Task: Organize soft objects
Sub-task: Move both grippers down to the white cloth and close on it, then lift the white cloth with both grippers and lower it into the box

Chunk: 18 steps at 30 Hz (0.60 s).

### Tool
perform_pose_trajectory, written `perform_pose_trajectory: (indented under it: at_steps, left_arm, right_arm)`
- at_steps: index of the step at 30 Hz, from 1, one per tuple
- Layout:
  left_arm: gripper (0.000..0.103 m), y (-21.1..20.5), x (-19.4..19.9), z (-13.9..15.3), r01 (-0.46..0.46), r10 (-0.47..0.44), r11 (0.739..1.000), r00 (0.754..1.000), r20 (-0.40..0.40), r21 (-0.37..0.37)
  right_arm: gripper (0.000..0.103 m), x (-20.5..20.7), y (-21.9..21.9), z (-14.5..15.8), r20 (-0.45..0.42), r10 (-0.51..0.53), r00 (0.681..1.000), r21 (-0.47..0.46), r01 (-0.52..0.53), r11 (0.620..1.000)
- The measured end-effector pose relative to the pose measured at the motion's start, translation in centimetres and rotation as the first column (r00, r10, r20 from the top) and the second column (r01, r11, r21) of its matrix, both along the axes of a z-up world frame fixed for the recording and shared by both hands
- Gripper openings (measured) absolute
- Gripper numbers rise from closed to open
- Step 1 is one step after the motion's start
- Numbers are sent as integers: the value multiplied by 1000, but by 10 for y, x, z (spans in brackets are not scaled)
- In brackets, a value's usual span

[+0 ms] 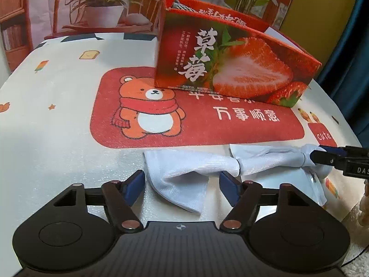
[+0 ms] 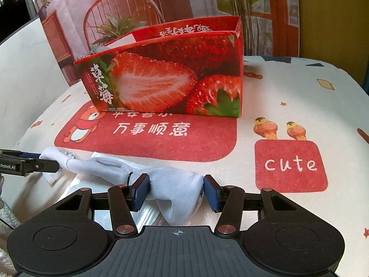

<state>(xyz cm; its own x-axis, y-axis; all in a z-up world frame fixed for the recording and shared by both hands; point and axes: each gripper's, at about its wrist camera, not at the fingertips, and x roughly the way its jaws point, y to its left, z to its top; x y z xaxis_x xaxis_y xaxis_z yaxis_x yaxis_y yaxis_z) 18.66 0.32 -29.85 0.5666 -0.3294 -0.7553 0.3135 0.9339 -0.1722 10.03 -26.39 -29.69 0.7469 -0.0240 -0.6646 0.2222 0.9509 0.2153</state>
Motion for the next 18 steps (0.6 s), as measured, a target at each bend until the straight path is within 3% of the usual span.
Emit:
perform_pose_trajectory:
  at_steps: [2, 6, 18]
  left_arm:
    - [63, -2, 0, -2, 4, -4, 1000, 1000, 2, 14]
    - [23, -2, 0, -3, 7, -7, 999, 1000, 20, 34]
    - [19, 4, 4, -5, -34, 34, 999, 999, 18, 16]
  right_arm:
    - [46, 0, 0, -1, 0, 0, 1000, 2, 0, 1000]
    - [46, 0, 0, -1, -2, -1, 1000, 4, 1, 1000]
    - [49, -7, 3, 8, 9, 18, 1000, -1, -18, 1000]
